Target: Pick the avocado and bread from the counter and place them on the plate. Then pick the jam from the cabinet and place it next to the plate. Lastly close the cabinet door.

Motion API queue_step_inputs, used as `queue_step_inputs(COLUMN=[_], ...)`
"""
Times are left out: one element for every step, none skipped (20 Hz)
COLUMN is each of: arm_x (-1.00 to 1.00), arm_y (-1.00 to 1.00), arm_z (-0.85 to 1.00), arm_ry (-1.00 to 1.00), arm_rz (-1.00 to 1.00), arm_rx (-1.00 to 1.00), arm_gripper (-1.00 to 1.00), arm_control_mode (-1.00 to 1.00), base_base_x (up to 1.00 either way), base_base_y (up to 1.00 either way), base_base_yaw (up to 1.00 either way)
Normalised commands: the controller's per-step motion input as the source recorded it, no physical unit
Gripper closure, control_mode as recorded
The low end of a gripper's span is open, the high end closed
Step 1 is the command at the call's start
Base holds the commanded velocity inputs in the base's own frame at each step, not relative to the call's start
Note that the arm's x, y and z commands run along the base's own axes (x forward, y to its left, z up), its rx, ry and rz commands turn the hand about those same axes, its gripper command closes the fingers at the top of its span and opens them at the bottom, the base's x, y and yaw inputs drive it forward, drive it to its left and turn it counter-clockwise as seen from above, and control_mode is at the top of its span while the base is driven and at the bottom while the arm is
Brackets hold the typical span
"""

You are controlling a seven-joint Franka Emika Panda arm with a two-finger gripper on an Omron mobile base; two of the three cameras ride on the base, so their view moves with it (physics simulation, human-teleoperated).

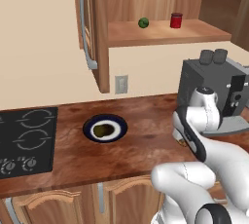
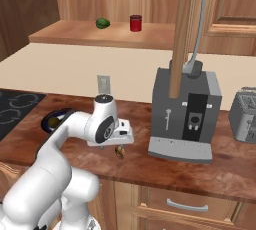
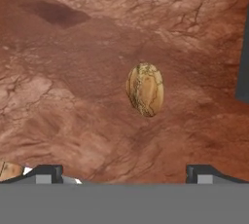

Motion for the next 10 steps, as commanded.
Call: queue_step_inputs(arm_x=[0.16, 0.14, 0.14, 0.13, 0.14, 0.16, 0.14, 0.17, 0.19, 0.2], arm_y=[-0.03, -0.02, 0.0, -0.01, -0.01, 0.0, -0.01, -0.01, -0.01, -0.01], arm_z=[-0.09, -0.09, -0.09, -0.09, -0.1, -0.1, -0.11, -0.12, -0.14, -0.14], arm_ry=[0.02, 0.01, 0.01, 0.02, 0.01, 0.02, 0.01, 0.03, 0.04, 0.03], arm_rz=[0.0, 0.0, 0.0, 0.0, 0.0, 0.0, 0.0, 0.0, 0.0, 0.0], arm_rx=[0.0, 0.0, 0.0, 0.0, 0.0, 0.0, 0.0, 0.0, 0.0, 0.0], arm_gripper=[-1.0, -1.0, -1.0, -1.0, -1.0, -1.0, -1.0, -1.0, -1.0, -1.0], arm_control_mode=[-1.0, -1.0, -1.0, -1.0, -1.0, -1.0, -1.0, -1.0, -1.0, -1.0], base_base_x=[0.0, 0.0, 0.0, 0.0, 0.0, 0.0, 0.0, 0.0, 0.0, 0.0], base_base_y=[0.0, 0.0, 0.0, 0.0, 0.0, 0.0, 0.0, 0.0, 0.0, 0.0], base_base_yaw=[0.0, 0.0, 0.0, 0.0, 0.0, 0.0, 0.0, 0.0, 0.0, 0.0])
